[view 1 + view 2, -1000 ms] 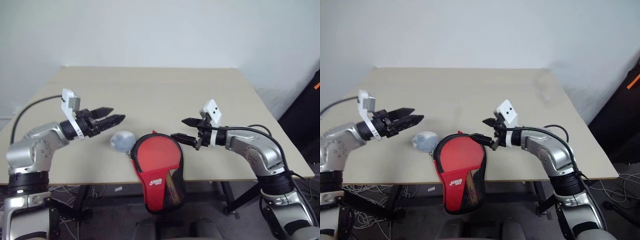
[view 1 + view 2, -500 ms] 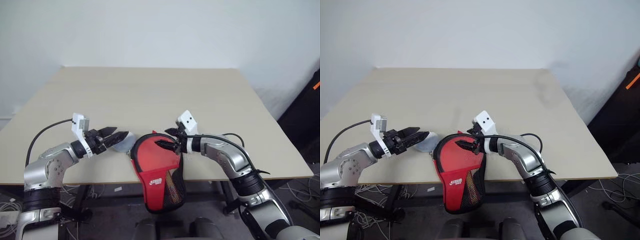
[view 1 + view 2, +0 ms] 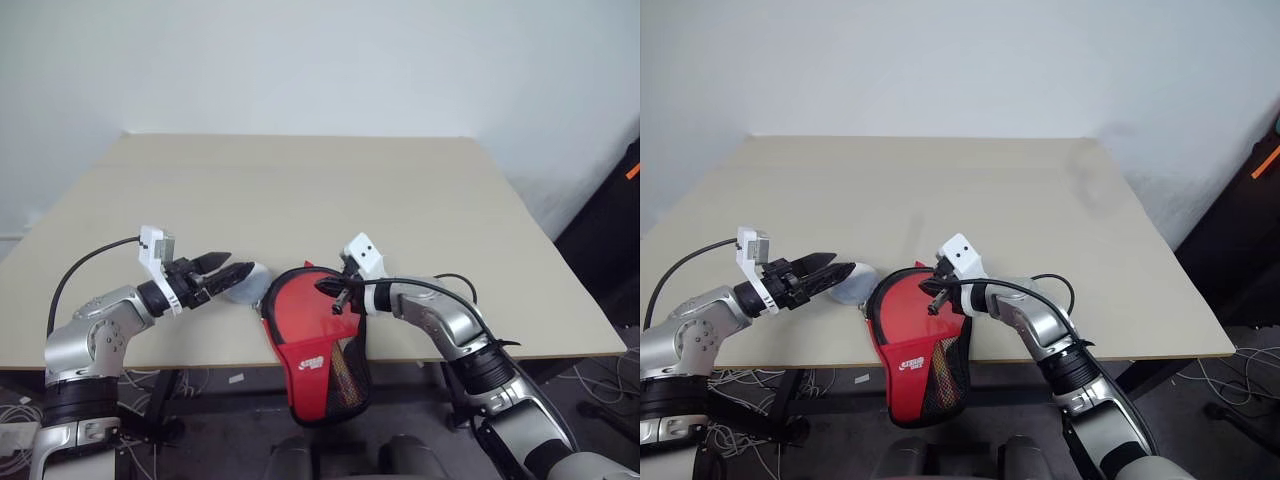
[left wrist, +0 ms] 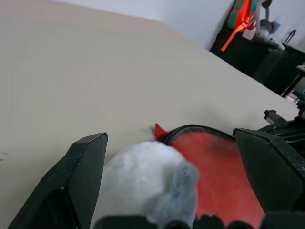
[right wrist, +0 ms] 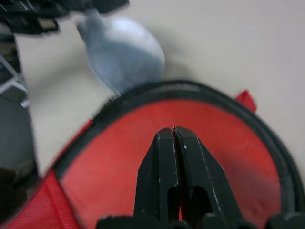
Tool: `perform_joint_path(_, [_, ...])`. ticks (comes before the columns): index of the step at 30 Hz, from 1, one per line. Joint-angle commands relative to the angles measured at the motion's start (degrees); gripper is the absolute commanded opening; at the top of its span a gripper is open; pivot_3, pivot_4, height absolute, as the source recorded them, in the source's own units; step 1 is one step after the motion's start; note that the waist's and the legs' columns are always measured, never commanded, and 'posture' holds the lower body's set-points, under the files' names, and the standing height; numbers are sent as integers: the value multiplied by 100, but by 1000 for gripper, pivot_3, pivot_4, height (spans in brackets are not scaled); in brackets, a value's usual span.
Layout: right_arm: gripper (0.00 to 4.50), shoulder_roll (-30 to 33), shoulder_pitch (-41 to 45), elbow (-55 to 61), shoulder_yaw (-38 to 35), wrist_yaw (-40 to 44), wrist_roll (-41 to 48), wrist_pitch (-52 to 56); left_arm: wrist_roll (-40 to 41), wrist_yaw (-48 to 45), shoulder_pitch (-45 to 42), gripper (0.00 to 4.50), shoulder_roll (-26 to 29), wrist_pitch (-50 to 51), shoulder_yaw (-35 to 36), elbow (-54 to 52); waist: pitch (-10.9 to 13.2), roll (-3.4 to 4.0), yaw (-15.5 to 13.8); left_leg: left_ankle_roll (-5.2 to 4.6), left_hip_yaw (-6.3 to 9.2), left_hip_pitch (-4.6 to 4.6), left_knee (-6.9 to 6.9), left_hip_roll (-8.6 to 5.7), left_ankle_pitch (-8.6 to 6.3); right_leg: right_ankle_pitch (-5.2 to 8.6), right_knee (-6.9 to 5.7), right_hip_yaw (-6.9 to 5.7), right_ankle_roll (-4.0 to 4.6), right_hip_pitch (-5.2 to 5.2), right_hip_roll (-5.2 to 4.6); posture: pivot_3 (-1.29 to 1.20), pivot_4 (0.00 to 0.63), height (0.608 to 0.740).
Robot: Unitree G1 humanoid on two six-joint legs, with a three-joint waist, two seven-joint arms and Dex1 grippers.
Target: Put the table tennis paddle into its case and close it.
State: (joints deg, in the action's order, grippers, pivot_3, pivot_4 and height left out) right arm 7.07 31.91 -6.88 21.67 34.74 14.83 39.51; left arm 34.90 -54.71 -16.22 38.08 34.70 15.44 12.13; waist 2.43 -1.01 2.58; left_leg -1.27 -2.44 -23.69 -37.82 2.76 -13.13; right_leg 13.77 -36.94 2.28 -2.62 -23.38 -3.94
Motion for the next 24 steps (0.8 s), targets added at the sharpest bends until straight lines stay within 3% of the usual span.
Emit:
perform_joint_path(1, [40,-210,164,-307,1,-22,-193,-413,-66,-61,-117,4500,-56,-161,-49,39,0,0,0,0,0,0,0,0,0,0,0,0,0,0,0,0,0,740])
perform_joint_path(10, [40,-810,235,-1379,-12,-48,-560,-1124,-273,-9,-211,4500,-296,-186,-293,102,-1,-1,2,4,1,0,1,0,2,-1,-4,-1,0,1,1,0,0,740])
perform_joint_path(24, [40,-974,240,-1592,-129,-21,-735,-1234,-773,211,-577,4500,-478,-498,-447,922,-3,-2,6,5,3,6,1,0,2,-1,-7,-1,-1,4,2,0,0,740])
